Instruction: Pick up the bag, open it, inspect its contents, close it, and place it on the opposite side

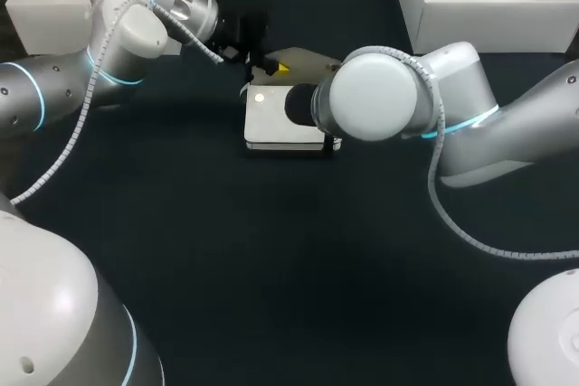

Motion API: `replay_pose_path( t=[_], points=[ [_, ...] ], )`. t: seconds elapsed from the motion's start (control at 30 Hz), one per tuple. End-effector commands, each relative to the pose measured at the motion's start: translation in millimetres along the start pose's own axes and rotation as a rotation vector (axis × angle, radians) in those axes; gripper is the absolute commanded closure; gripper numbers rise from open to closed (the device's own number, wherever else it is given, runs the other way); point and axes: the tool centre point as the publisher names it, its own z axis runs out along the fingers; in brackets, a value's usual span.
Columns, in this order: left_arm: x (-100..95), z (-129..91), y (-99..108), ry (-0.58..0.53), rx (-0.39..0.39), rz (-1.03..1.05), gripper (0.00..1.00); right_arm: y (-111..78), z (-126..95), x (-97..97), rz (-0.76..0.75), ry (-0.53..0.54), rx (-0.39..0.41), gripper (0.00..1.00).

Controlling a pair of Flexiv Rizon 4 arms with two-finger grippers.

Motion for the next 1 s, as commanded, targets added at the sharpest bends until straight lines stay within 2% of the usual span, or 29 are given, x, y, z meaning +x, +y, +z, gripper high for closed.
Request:
replay_pose_path(
  t=[0.03, 0.13, 0.27, 0.33, 0.47, 0.53, 0.6, 0.67, 0.73, 0.77, 0.8, 0.83, 0.87, 1.0],
  points=[
    [1.1, 1, 2, -0.006, 0.009, 0.002, 1.00, -6.7, 8, -6.3, 0.004, 0.010, -0.024, 0.73],
    [1.1, 1, 2, -0.006, 0.009, 0.002, 1.00, -6.7, 8, -6.3, 0.004, 0.010, -0.024, 0.80],
    [1.1, 1, 2, -0.006, 0.009, 0.002, 1.00, -6.7, 8, -6.3, 0.004, 0.010, -0.024, 0.80],
    [1.1, 1, 2, -0.006, 0.009, 0.002, 1.00, -6.7, 8, -6.3, 0.004, 0.010, -0.024, 0.91],
    [1.1, 1, 2, -0.006, 0.009, 0.002, 1.00, -6.7, 8, -6.3, 0.004, 0.010, -0.024, 0.89],
    [1.1, 1, 2, -0.006, 0.009, 0.002, 1.00, -6.7, 8, -6.3, 0.004, 0.010, -0.024, 1.00],
    [-0.9, 2, 1, -0.021, 0.018, 0.034, 1.00, -4.3, 7, -2.8, -0.005, 0.006, -0.027, 1.00],
    [-5.1, 3, 3, -0.026, 0.025, 0.031, 1.00, -1.2, 5, 4.2, -0.013, 0.002, -0.020, 0.96],
    [-11.4, 3, 5, -0.054, 0.019, 0.051, 1.00, 1.2, 4, 15.1, -0.020, -0.005, -0.016, 0.75],
    [-13.4, 3, 6, -0.049, 0.027, 0.055, 1.00, 1.8, 4, 18.4, -0.022, -0.008, -0.014, 0.67],
    [-16.5, 2, 7, -0.061, 0.023, 0.073, 1.00, 2.7, 4, 24.2, -0.029, -0.011, -0.013, 0.54],
    [-18.9, 2, 8, -0.065, 0.019, 0.079, 1.00, 3.0, 4, 27.8, -0.031, -0.011, -0.014, 0.49],
    [-20.8, 2, 8, -0.057, 0.030, 0.090, 1.00, 3.2, 3, 31.3, -0.031, -0.011, -0.021, 0.40],
    [-25.6, 4, 11, -0.068, 0.031, 0.120, 1.00, 3.1, 5, 41.5, -0.028, -0.006, -0.040, 0.36]
  ],
)
